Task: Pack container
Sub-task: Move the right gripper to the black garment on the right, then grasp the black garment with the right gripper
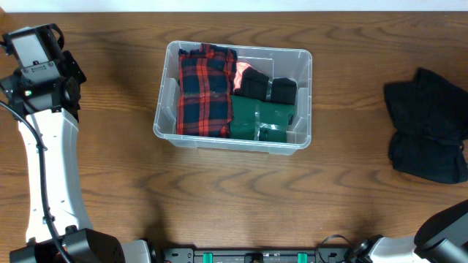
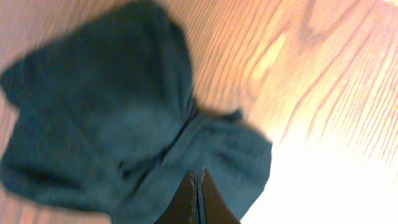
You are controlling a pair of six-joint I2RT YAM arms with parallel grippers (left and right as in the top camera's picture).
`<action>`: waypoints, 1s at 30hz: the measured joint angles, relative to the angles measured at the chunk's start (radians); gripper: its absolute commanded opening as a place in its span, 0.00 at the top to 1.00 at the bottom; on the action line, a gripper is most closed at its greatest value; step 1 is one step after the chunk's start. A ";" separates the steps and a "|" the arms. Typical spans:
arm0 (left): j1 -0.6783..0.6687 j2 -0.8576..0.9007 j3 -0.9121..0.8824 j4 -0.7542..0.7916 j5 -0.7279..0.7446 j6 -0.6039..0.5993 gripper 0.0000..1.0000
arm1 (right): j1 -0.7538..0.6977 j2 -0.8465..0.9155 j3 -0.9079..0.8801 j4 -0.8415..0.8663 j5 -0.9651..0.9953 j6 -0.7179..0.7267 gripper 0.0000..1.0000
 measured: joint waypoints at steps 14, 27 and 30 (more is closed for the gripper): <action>0.000 0.000 0.000 0.000 0.000 0.000 0.02 | -0.105 0.166 -0.113 0.276 0.005 -0.009 0.74; 0.000 0.000 0.000 0.000 0.000 0.000 0.02 | -0.119 0.386 -0.105 0.305 -0.245 -0.101 0.64; 0.000 0.000 0.000 0.000 0.000 0.000 0.02 | -0.120 0.386 -0.099 0.277 -0.345 -0.090 0.64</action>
